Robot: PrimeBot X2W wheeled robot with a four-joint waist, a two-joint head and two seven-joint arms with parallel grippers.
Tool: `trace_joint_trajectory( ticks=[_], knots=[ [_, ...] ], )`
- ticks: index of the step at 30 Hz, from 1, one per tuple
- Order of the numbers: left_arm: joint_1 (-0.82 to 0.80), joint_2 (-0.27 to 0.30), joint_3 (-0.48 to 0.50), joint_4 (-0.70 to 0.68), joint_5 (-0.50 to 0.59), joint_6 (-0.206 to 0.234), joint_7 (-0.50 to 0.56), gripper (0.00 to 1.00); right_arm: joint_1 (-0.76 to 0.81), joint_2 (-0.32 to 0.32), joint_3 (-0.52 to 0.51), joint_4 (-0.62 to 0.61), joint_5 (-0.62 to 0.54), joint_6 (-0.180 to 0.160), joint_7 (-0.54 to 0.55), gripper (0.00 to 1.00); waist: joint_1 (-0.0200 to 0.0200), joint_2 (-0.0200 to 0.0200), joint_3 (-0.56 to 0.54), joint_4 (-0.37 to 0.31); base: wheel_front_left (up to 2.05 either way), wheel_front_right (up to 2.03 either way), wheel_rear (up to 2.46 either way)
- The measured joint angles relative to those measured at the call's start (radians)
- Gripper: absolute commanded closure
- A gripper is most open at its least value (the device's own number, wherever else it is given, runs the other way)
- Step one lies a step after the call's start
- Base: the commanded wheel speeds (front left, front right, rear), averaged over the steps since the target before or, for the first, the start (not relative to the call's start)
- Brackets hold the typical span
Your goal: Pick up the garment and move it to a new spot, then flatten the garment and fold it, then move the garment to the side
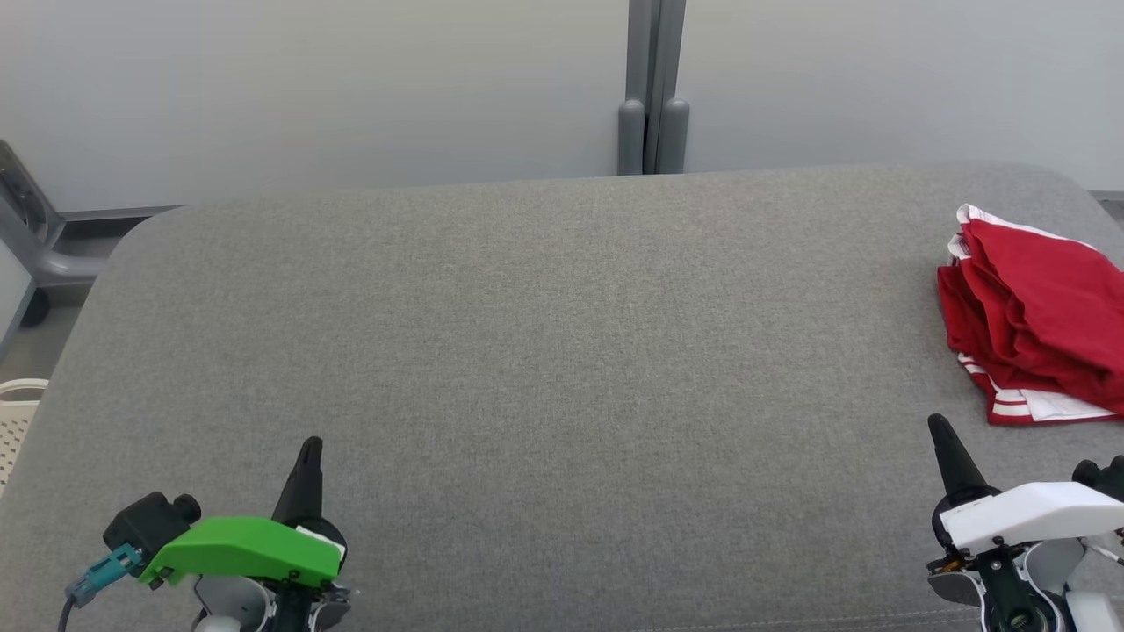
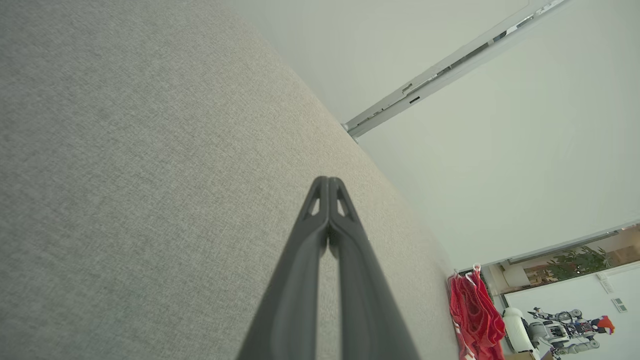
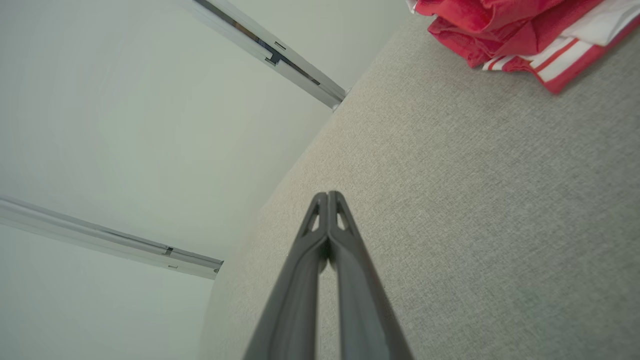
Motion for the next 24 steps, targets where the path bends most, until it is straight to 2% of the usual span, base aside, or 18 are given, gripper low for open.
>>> trace_joint_trajectory(
  ticks=[24],
  knots=[
    [-0.036, -0.085, 0.089, 0.033, -0.149, -0.083, 0.046, 1.0, -0.023, -0.001, -0.071, 0.021, 0.254, 0.0, 0.055, 1.0, 0.0, 0.0, 0.018, -0.012, 0.0, 0.0, 0.0]
  ],
)
